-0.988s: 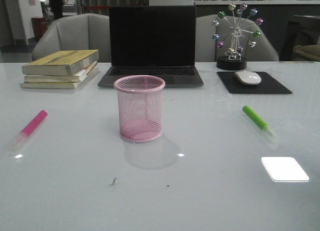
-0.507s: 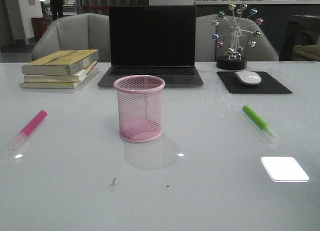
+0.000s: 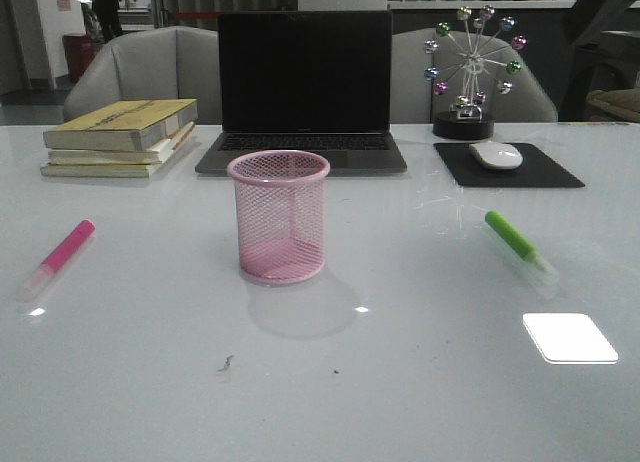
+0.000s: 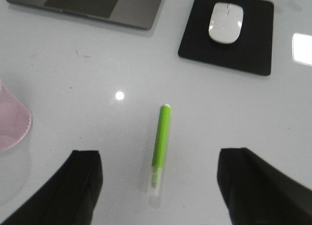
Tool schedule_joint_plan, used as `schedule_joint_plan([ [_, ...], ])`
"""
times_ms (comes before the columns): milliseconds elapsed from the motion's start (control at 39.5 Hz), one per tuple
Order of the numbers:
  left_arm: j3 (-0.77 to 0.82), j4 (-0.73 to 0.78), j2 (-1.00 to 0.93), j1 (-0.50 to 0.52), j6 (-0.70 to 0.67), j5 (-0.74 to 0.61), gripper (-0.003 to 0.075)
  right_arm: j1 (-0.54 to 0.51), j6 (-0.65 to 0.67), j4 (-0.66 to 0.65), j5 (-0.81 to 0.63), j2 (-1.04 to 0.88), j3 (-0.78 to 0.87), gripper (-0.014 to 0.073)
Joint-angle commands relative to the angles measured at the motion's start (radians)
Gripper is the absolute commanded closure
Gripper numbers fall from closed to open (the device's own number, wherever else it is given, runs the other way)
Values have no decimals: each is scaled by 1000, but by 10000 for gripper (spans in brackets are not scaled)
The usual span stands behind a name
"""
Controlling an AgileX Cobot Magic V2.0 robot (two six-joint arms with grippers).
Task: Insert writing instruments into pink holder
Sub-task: 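Lower the right gripper onto the lime-green marker and close on it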
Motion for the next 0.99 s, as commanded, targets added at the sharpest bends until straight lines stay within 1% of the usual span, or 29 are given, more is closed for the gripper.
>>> schedule_joint_plan([
  [0,-36,-10,-4,-1,1,-89,262,1,-12,-2,-7,96,-116,1],
  [203,-36,-10,-4,-1,1,-89,262,1,3,-2,82,372,-356,2],
  [304,-36,-10,-4,-1,1,-89,262,-16,89,-2,203,491,-475,2],
  [431,-36,-10,-4,-1,1,-89,262,-26,90,-12,283,585,-564,2],
  [558,-36,-8,-4,-1,1,-89,262,-31,91,-14,329,657,-626,2],
  [684,-36,-8,-4,-1,1,-89,262,-32,91,-14,369,703,-652,8],
  [963,-36,-8,-4,-1,1,-89,262,-32,91,-14,396,751,-652,137],
])
